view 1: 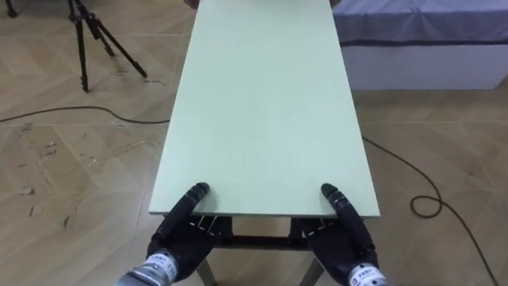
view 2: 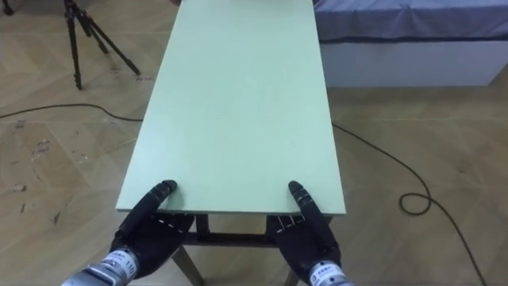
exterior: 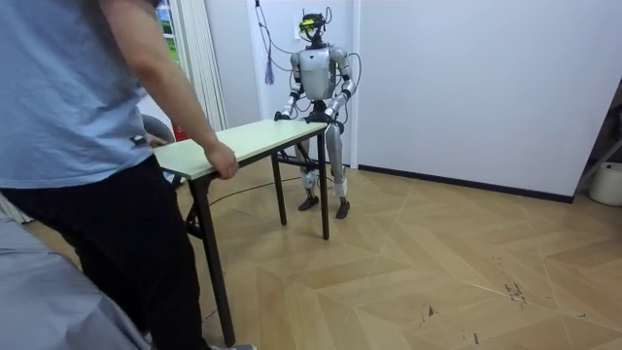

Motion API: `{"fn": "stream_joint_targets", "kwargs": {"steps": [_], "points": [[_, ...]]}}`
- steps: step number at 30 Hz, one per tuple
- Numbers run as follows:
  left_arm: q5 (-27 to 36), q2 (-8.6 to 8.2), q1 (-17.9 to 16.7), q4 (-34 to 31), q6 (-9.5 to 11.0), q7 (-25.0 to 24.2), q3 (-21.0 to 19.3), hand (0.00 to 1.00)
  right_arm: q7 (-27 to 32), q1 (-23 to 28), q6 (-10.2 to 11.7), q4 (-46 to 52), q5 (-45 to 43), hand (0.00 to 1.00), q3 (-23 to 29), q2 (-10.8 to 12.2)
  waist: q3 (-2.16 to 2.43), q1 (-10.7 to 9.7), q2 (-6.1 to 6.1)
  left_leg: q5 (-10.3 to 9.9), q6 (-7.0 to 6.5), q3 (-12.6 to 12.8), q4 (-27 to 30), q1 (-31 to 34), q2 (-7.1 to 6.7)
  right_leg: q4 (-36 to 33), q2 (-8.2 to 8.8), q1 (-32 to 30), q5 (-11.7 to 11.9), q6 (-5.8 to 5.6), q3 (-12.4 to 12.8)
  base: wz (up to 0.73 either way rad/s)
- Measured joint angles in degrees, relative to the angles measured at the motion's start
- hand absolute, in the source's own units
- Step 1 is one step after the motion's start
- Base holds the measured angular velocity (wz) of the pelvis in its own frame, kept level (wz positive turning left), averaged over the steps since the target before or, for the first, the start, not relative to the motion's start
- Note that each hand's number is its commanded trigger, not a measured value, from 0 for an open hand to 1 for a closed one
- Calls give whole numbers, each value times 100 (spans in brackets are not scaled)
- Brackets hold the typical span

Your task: Move table with human

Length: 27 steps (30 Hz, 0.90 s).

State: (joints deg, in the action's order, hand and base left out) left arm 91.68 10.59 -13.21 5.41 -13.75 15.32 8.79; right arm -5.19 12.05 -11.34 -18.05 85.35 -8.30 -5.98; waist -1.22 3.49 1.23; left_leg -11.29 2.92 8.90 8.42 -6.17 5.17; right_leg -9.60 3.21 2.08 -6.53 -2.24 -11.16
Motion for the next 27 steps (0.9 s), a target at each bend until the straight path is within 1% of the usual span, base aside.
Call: {"fn": "stream_joint_targets", "kwargs": {"steps": [4,13,18,20,21,22,24,25,27], "points": [[-11,-28,-8,12,0,-6,-1,100,19,-1,49,0,-41,100,-11,16,2,0,-7,0,0,18,-4,-1,0,3,-1,-1,-1,-2,0,0],[-11,-59,-13,148,-7,-212,-21,100,19,1,51,-5,-41,100,-14,24,2,-2,-9,0,0,25,-6,-8,1,3,-2,3,-2,-3,-1,0],[-31,-100,-22,180,-101,-241,-115,100,23,0,46,-5,-77,100,-16,36,2,-2,-10,0,0,33,-6,-8,1,3,-2,1,-2,-3,-2,0],[-113,-138,-33,181,-114,-257,-137,100,23,0,46,-5,-77,100,-13,37,2,-22,-11,0,0,25,-6,-9,1,1,-2,1,-2,-3,-1,2],[-176,-198,-52,180,-112,-284,-165,100,26,0,51,-5,-77,100,-13,43,2,-29,-11,0,0,20,-6,1,0,2,0,1,-2,-3,-13,4],[-248,-243,-79,180,-100,-325,-188,100,28,3,60,-5,-93,100,-13,57,5,-39,-16,0,0,20,-5,10,1,2,0,-3,-2,-3,-14,4],[-256,-264,-107,180,-69,-362,-186,100,28,-1,77,1,-148,100,-9,79,7,-91,-20,0,0,25,8,52,2,2,0,-16,-2,-3,-17,0],[-314,-293,-138,180,2,-402,-186,100,28,-24,92,9,-218,100,-9,108,8,-126,-21,0,0,26,9,59,2,2,0,-18,-4,-5,-17,0],[-354,-355,-170,181,71,-462,-186,100,28,-56,161,35,-284,100,-20,134,12,-149,-29,0,0,32,8,59,1,4,1,-18,-7,-9,-17,0]]}}
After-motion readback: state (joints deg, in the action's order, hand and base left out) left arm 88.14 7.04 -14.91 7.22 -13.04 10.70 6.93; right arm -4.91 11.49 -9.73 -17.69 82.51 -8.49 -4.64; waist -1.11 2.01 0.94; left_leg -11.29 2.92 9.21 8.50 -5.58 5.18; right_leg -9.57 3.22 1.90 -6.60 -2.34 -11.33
